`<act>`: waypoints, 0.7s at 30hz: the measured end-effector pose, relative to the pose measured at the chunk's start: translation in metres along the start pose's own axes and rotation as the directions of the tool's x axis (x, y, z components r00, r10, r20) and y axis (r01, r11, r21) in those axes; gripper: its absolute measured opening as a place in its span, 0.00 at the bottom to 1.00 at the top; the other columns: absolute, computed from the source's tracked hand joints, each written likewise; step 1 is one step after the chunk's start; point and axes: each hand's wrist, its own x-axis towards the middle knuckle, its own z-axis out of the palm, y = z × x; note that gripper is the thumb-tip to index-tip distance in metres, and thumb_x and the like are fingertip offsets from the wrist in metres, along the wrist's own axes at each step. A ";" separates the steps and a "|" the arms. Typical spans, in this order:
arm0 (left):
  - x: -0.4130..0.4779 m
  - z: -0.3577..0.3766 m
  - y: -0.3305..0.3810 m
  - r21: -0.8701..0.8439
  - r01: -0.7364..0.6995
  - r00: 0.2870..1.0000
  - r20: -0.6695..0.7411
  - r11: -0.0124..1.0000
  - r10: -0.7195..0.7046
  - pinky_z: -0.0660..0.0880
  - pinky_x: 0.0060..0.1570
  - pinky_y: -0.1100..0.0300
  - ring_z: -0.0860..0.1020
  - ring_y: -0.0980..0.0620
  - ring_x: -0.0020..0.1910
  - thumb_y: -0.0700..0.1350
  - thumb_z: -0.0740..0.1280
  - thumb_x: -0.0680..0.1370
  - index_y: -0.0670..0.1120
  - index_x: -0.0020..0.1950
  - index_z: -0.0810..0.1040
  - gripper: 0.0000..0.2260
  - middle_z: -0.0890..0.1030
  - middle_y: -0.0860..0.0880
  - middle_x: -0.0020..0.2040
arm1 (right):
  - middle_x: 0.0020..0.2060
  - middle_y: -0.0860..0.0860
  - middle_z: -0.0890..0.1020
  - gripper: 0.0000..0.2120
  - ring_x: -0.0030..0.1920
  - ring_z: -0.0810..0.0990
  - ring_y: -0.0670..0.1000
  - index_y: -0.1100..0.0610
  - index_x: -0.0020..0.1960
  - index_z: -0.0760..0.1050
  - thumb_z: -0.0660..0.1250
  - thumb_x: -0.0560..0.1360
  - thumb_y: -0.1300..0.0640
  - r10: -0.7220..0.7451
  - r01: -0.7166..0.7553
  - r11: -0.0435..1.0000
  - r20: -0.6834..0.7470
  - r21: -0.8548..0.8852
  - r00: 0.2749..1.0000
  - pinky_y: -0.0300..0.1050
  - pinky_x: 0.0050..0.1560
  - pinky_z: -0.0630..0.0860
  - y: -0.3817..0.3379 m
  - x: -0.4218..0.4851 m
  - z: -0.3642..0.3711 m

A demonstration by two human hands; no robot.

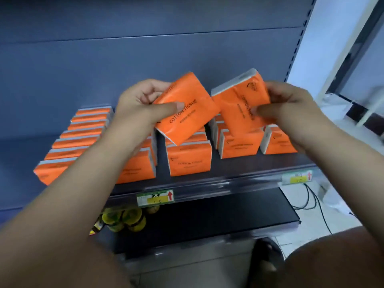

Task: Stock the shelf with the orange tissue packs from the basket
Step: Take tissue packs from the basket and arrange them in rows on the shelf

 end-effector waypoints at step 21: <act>0.026 0.059 -0.038 -0.150 0.086 0.995 -0.033 0.985 -0.092 0.80 0.47 0.59 0.84 0.53 0.42 0.36 0.73 0.76 0.46 0.51 0.83 0.07 0.87 0.51 0.43 | 0.46 0.43 0.82 0.26 0.48 0.79 0.42 0.43 0.53 0.83 0.74 0.65 0.71 -0.056 0.121 0.859 0.143 -0.497 0.988 0.32 0.50 0.72 0.076 -0.023 -0.046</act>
